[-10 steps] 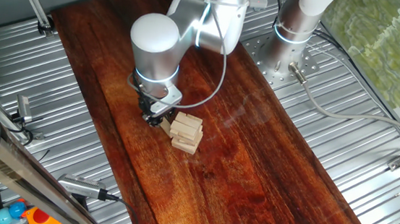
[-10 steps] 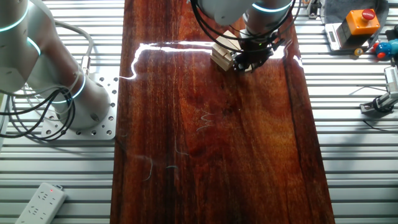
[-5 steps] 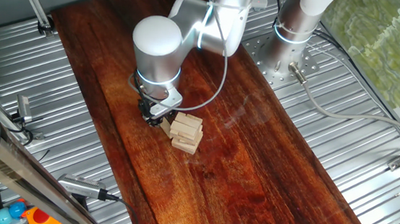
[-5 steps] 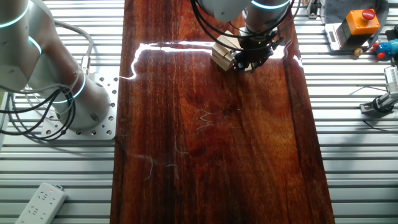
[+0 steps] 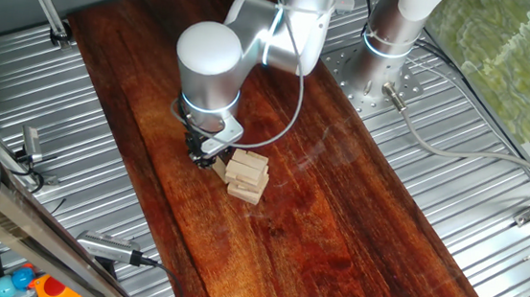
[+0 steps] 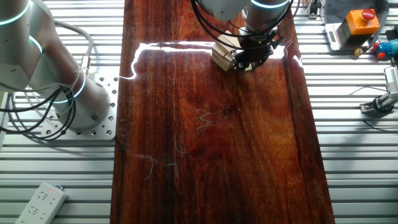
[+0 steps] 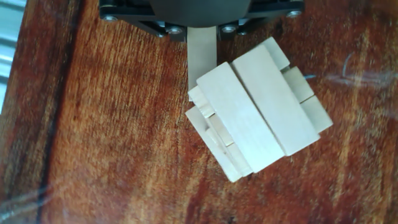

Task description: Play Jenga

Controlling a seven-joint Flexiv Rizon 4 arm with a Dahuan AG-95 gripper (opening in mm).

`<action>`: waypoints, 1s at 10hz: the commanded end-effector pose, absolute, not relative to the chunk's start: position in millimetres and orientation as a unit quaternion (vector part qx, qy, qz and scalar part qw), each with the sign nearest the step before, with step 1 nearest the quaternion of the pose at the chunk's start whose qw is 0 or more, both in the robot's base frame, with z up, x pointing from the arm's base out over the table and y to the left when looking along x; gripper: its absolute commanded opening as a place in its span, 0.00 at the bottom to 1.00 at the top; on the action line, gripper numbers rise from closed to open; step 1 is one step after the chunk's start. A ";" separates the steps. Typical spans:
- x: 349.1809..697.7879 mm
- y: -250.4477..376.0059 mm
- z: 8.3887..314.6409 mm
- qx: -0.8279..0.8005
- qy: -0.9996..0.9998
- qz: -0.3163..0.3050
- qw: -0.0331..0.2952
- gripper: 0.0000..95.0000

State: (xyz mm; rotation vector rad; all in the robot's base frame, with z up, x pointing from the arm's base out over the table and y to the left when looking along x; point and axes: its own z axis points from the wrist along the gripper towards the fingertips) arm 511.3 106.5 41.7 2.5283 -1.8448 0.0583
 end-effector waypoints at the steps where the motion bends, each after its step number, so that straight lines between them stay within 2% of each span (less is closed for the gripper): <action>1: 511.4 106.2 42.2 0.828 -0.560 0.026 0.000 0.00; 10: 517.8 108.4 44.6 0.859 -0.510 0.040 -0.009 0.00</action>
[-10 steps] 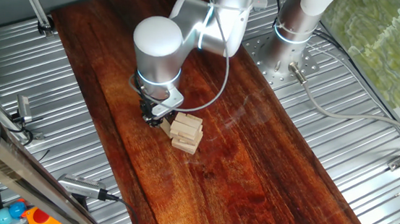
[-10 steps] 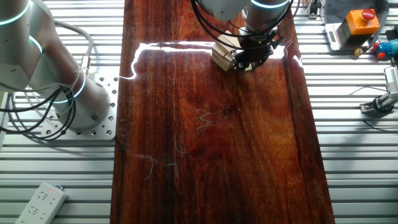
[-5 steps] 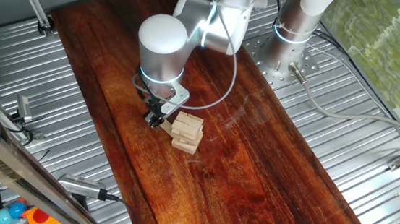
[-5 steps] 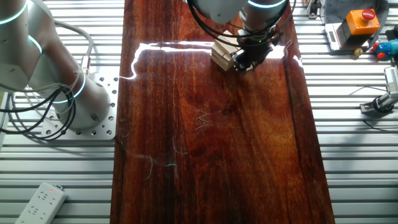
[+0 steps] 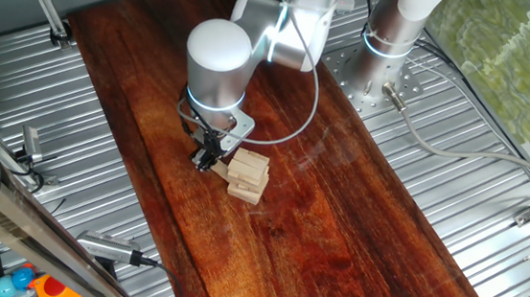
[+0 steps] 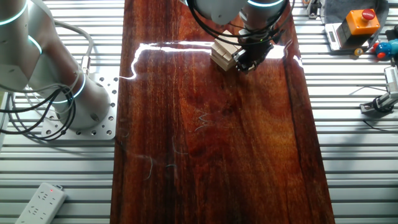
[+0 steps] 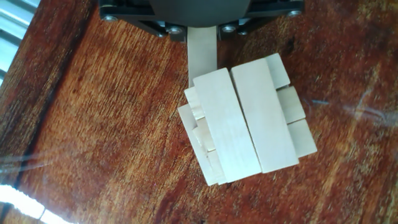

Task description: Play Jenga

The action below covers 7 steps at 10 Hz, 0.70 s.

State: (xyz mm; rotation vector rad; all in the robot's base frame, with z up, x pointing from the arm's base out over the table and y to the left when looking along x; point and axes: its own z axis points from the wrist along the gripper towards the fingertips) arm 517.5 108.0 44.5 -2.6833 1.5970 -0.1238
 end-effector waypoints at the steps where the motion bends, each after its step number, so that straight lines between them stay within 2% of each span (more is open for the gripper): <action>1: 518.1 108.2 44.3 -0.860 0.509 -0.040 0.009 0.00; 7: 519.0 107.4 42.9 -0.862 0.505 -0.037 0.012 0.00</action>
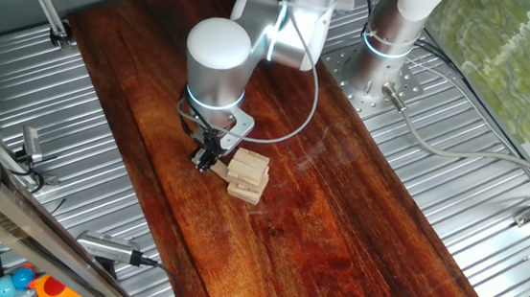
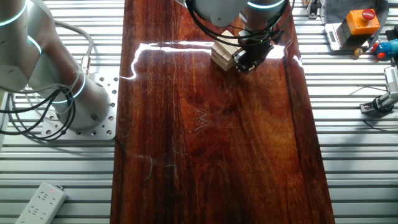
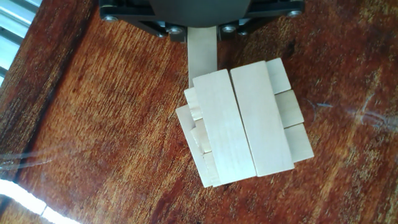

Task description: Play Jenga

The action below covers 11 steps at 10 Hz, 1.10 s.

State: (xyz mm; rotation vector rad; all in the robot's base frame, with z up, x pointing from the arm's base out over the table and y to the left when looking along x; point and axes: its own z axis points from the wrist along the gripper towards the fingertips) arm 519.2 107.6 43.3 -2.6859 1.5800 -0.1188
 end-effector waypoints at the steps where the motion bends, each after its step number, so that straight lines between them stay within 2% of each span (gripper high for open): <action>1: 519.5 106.9 42.0 -0.862 0.505 -0.033 0.014 0.00; 11: 521.3 104.7 40.1 -0.863 0.505 -0.027 0.011 0.00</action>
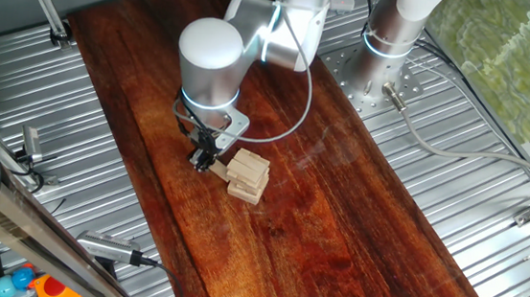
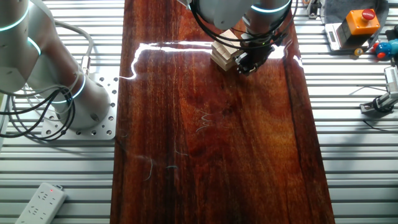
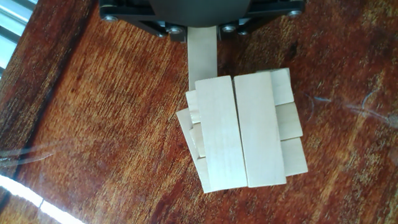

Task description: Play Jenga

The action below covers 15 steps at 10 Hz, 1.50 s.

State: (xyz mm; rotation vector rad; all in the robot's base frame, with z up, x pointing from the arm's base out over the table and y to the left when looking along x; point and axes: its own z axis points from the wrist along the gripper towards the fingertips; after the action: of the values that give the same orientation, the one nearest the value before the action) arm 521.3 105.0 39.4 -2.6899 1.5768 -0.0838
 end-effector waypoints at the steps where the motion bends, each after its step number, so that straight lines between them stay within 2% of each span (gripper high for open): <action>1: 521.6 103.9 39.8 -0.863 0.505 -0.027 0.012 0.00; 15: 533.1 80.4 35.4 -0.864 0.502 -0.025 0.010 0.00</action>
State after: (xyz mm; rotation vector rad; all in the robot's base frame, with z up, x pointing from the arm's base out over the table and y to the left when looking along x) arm 534.4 78.4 35.1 -2.6989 1.5672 -0.0822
